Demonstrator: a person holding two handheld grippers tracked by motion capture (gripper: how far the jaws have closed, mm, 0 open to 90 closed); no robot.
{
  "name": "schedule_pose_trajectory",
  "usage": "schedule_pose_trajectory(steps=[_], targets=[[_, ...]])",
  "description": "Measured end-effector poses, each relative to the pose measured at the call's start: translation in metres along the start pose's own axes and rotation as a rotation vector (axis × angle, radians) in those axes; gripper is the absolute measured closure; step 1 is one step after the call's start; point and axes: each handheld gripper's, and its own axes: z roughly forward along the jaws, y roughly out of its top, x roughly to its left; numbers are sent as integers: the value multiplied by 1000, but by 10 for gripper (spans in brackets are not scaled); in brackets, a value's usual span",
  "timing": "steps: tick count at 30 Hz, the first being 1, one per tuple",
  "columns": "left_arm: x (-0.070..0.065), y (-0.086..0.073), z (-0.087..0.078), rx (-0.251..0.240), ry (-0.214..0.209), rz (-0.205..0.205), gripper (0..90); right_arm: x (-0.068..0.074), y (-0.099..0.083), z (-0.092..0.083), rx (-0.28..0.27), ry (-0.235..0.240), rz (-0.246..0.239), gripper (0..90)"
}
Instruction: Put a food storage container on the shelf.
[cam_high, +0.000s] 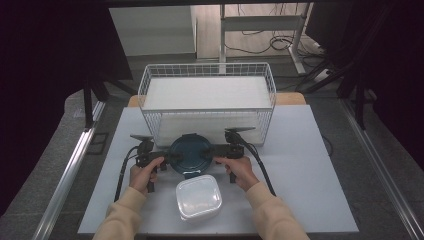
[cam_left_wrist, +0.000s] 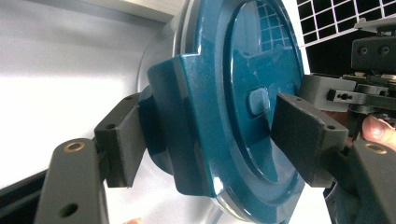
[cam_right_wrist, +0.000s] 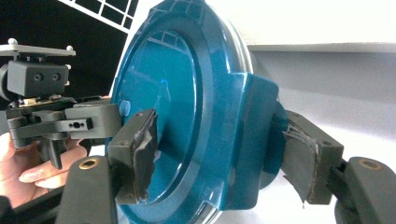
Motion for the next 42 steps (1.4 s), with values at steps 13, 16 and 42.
schedule_pose_trajectory(steps=[13,16,42], targets=[[-10,3,-10,-50,5,26,353,11,1,-11,-66,-6,-58,378],[-11,4,-15,-65,-8,31,358,16,3,-13,-83,-6,-86,379],[-58,11,-51,-113,-4,147,361,60,10,-50,-155,31,-203,389]])
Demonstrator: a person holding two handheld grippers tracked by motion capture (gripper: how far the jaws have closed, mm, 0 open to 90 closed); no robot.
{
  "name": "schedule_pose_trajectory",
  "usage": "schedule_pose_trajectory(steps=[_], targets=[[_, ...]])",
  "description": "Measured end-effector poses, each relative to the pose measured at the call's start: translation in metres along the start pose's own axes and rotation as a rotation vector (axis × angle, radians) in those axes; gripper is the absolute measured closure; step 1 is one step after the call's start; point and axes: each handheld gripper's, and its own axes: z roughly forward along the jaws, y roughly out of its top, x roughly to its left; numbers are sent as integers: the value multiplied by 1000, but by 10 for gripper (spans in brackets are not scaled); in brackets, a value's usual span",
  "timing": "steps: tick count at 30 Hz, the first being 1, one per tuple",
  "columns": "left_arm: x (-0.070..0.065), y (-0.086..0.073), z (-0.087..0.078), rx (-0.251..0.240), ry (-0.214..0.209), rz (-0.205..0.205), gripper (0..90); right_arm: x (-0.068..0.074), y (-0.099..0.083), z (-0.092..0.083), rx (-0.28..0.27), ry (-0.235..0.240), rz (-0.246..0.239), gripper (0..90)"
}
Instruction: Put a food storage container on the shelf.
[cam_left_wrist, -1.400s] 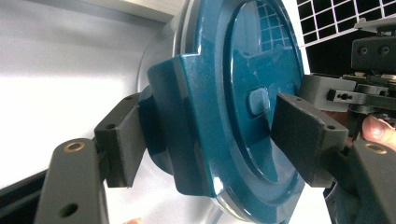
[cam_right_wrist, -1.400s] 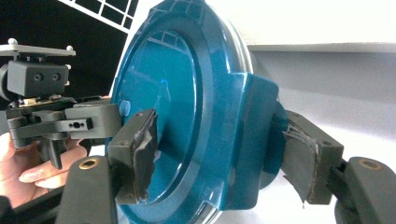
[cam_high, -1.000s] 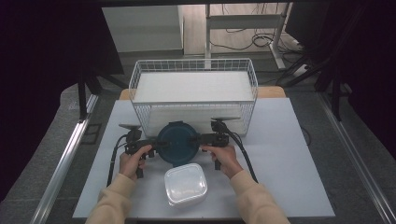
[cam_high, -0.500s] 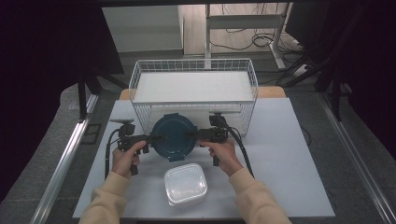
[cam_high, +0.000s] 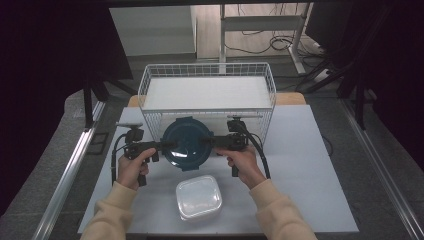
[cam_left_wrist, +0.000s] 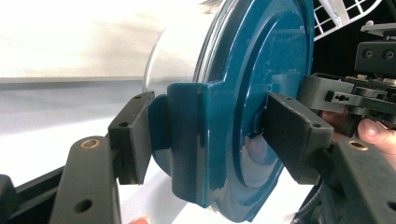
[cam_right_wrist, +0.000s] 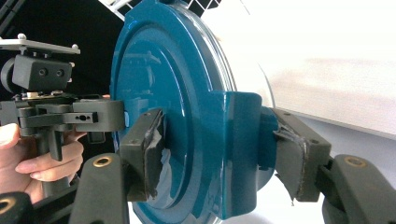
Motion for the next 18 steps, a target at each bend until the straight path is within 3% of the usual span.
schedule_pose_trajectory(steps=[18], targets=[[-12,-3,-11,11,-7,10,361,13,-4,-11,-3,-1,-2,393]])
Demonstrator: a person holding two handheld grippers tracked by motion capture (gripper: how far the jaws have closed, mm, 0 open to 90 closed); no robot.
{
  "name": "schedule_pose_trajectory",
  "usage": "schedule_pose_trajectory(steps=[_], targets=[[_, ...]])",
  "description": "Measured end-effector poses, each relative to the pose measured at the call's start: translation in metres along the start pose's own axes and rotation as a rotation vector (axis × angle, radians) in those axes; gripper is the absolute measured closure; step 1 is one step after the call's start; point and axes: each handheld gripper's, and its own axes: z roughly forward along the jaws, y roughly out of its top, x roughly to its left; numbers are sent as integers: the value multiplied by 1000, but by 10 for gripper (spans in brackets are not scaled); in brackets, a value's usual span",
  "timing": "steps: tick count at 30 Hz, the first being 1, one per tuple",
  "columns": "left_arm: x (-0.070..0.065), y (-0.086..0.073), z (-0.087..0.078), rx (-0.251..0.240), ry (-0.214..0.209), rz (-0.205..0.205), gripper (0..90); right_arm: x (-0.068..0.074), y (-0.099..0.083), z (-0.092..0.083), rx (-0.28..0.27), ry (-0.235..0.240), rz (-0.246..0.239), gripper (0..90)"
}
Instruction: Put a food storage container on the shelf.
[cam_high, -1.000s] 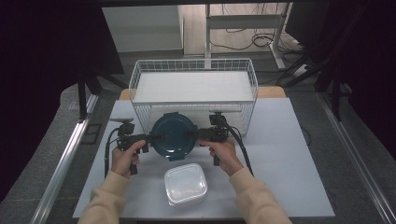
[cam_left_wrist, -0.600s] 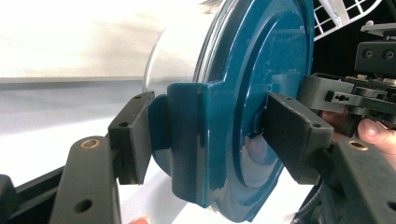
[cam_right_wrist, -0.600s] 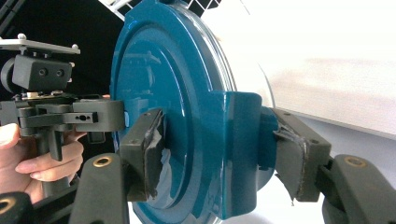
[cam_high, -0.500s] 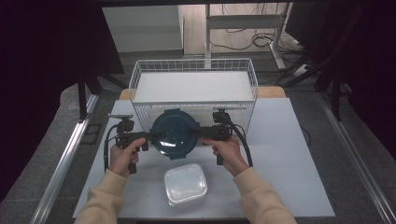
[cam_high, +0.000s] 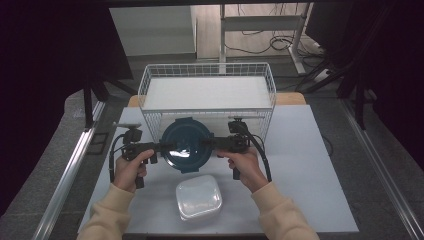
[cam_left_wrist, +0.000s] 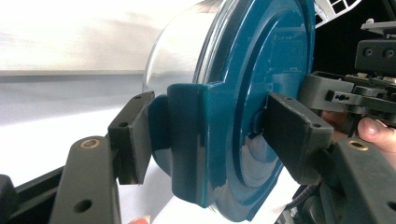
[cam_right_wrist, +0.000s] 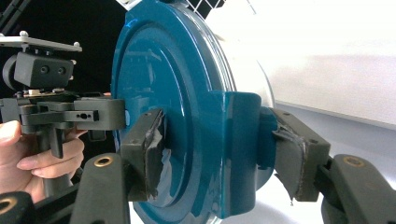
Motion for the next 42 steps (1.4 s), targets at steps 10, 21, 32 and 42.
schedule_pose_trajectory(steps=[10,21,32,42], targets=[[-13,3,0,0,-17,19,361,6,2,-14,-19,-11,-17,395],[-35,16,-2,-6,-39,48,361,17,14,-37,-53,-27,-56,395],[-49,31,-4,-8,-41,71,362,23,27,-48,-73,-26,-70,396],[-59,43,-9,-16,-44,91,363,30,40,-57,-85,-26,-78,397]])
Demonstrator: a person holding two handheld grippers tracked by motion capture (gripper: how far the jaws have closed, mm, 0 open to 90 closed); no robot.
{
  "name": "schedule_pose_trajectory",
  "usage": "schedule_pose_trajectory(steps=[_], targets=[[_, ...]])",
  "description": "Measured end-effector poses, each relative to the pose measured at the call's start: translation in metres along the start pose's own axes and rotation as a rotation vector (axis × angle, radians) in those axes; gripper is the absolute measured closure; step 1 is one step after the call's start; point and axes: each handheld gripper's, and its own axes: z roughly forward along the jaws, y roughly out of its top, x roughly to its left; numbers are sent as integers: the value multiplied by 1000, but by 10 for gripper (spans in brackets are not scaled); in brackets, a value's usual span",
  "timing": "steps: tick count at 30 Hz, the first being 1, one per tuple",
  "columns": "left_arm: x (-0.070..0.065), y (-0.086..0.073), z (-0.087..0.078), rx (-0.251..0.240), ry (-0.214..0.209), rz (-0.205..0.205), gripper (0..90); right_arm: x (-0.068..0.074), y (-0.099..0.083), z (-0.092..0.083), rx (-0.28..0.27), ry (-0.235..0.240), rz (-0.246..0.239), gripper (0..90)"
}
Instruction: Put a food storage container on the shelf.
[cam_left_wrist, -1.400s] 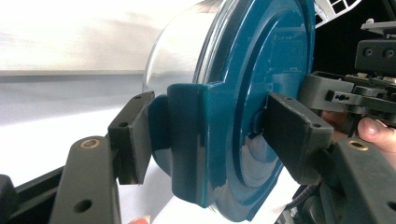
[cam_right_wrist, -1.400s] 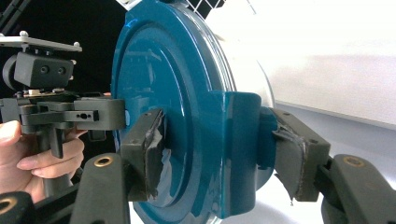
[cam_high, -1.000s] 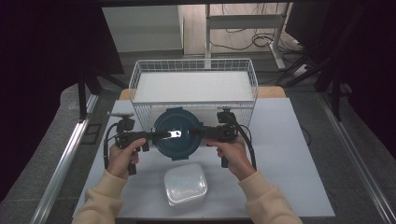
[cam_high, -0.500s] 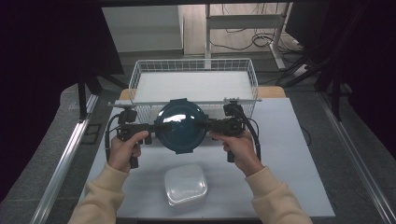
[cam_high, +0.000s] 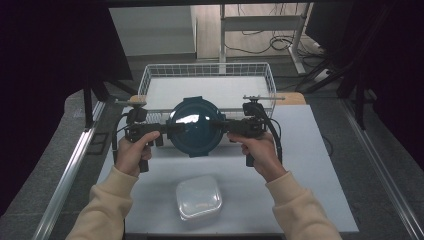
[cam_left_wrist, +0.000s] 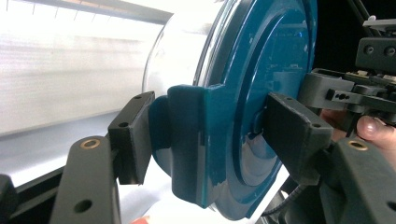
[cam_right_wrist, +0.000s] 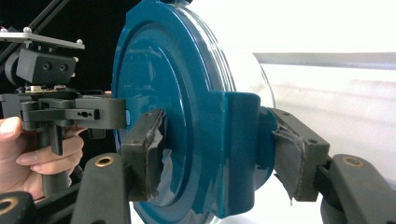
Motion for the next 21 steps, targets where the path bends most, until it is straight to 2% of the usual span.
schedule_pose_trajectory(steps=[12,21], targets=[[-10,23,-2,6,0,12,363,4,20,-7,-10,2,-7,400],[-16,45,2,22,8,25,363,-2,35,-10,-28,9,5,401]])
